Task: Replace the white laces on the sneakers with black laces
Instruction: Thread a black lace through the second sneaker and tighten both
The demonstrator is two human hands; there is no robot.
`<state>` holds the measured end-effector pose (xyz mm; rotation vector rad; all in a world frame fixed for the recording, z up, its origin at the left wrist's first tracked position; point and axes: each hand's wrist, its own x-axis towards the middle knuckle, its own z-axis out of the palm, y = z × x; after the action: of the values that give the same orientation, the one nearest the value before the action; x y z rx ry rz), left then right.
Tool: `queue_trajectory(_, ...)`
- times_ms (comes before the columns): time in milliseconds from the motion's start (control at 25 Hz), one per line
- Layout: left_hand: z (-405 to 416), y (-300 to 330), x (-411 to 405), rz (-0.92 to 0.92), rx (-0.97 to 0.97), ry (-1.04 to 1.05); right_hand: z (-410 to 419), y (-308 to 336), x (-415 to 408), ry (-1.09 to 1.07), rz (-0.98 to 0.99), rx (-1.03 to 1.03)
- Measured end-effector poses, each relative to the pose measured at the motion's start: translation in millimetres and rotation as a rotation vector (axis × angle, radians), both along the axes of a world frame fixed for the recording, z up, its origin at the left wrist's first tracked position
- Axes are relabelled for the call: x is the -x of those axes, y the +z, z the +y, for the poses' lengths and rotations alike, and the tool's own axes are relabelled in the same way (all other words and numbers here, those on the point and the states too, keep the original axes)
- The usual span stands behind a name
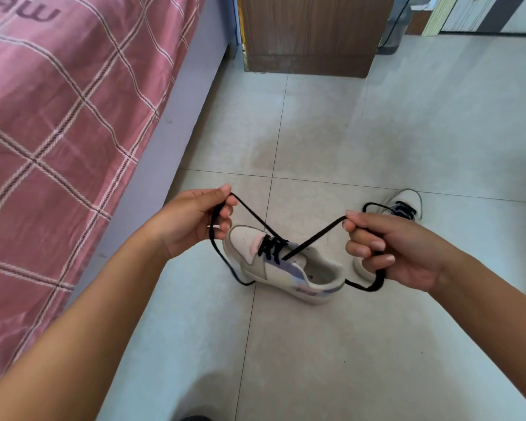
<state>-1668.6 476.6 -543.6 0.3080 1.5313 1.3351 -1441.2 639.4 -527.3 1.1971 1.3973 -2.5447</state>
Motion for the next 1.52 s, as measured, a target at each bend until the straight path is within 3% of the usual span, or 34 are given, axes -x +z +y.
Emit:
queue_trajectory(80, -1, 1, -1, 0.051, 0.031, -0.029, -3, 3, 4, 0.043, 0.000, -0.031)
queue_trajectory(280, 20, -42, -51, 0.620, 0.480, -0.349, -5, 11, 26, 0.188, 0.039, -0.243)
queue_trajectory(400, 41, -85, -96, 0.756, 0.686, -0.606, -6, 16, 39, 0.238, 0.055, -0.315)
queue_trajectory(520, 59, -107, -111, 0.847, 0.724, -0.582, -8, 17, 41, 0.277, 0.055, -0.299)
queue_trajectory(720, 49, -113, -106, 0.812, 0.780, -0.660, 9, 14, 15, 0.118, -0.008, -0.203)
queue_trajectory(960, 9, -100, -69, 0.648, 0.509, -0.583, 80, -31, -45, -0.313, -0.072, -0.022)
queue_trajectory(1120, 3, -58, -28, 0.409, 0.278, -0.251, 96, -45, -72, -0.419, 0.026, 0.086)
queue_trajectory(1360, -8, -6, 19, 0.079, 0.052, 0.061, 125, -14, -87, -0.540, 0.124, -0.022)
queue_trajectory(1440, -10, 7, 30, 0.046, 0.099, -0.019, 130, -8, -90, -0.551, 0.123, -0.064)
queue_trajectory(1520, -14, 15, 36, 0.276, 0.288, -0.250, 131, -5, -91, -0.542, 0.110, -0.089)
